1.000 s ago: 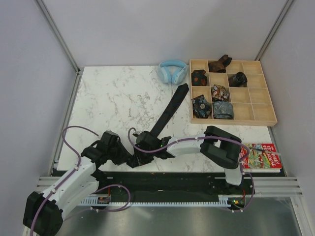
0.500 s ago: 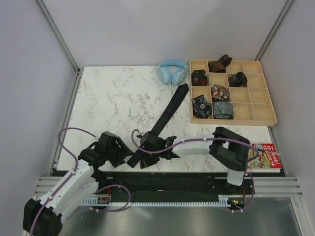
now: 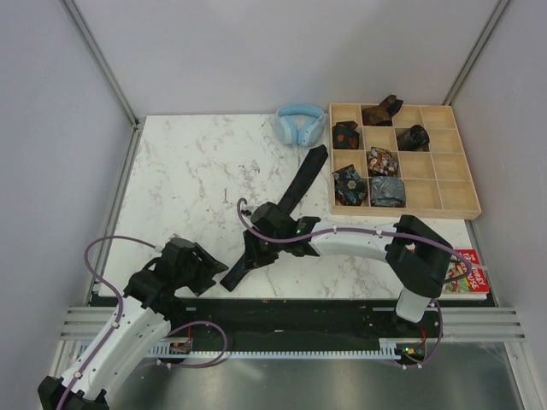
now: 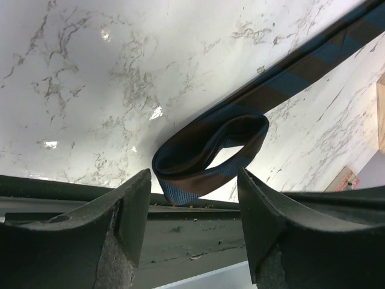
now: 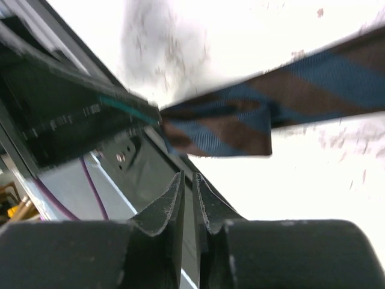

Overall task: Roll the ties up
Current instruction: Roll the tie at the center of the board.

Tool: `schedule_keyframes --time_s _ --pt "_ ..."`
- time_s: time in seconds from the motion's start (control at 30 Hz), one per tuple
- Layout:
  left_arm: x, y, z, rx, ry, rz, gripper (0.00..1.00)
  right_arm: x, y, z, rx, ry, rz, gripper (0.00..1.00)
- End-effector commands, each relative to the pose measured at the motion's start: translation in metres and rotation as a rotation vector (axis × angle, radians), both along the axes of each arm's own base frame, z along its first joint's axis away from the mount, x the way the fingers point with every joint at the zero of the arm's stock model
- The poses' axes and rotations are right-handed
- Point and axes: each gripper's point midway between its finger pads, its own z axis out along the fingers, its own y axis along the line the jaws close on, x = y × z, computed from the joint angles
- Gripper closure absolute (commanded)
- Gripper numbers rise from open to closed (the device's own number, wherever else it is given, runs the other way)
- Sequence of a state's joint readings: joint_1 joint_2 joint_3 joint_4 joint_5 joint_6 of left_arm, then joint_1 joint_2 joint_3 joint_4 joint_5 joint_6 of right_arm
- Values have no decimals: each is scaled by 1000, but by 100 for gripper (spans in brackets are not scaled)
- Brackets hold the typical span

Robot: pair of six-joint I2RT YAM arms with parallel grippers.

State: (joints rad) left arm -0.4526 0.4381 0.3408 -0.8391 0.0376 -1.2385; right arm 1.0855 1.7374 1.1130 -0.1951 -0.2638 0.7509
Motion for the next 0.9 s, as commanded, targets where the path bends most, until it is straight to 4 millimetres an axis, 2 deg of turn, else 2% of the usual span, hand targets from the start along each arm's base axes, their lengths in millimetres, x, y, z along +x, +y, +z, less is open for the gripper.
schedule_keyframes --time_s 0.0,0.13,0.53,0.7,0.87 --pt "-4 1 1 -13 28 38 35 21 18 9 44 -3 9 84" --pt "-5 0 3 -12 29 26 35 33 22 -6 30 24 5 85" --pt "-8 -2 7 2 46 -8 40 39 20 -34 8 61 1 86" --pt "-13 -8 -1 8 80 -63 41 46 14 -52 -7 83 -14 86" --pt "-17 -10 -8 24 105 -78 40 52 14 -55 6 93 -21 86"
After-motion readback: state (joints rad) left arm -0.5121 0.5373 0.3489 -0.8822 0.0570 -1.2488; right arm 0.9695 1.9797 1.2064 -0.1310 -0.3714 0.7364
